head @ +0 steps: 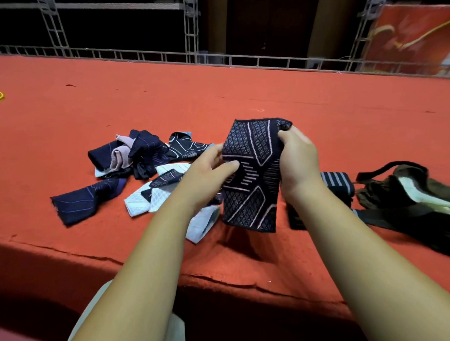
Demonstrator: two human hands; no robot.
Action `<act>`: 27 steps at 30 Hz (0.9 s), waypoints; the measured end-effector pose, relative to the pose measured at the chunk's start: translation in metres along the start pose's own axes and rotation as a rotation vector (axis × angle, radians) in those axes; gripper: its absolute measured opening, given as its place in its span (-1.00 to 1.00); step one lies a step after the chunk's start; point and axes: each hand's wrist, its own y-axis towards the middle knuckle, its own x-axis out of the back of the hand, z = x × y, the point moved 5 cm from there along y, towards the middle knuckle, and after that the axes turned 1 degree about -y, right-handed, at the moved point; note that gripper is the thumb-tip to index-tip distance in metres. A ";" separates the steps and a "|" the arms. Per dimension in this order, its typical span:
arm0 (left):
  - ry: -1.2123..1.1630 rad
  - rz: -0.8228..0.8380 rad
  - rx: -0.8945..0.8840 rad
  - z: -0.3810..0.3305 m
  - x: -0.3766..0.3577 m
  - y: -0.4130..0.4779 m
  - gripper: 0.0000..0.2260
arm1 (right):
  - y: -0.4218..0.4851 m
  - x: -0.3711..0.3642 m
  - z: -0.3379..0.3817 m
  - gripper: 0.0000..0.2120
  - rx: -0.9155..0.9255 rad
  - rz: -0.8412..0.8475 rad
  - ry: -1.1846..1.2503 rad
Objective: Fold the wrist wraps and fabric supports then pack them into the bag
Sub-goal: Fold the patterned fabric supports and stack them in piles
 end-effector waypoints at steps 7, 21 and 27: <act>-0.124 -0.017 0.024 -0.002 -0.035 0.014 -0.95 | -0.018 0.056 0.011 -0.80 0.086 -0.031 -0.129; -0.127 -0.057 0.062 0.034 -0.054 0.020 -0.95 | -0.023 0.105 -0.065 -0.64 -0.024 0.200 -0.308; -0.101 -0.025 0.068 0.038 -0.053 0.016 -0.84 | -0.017 0.108 -0.074 -0.82 -0.028 0.251 -0.238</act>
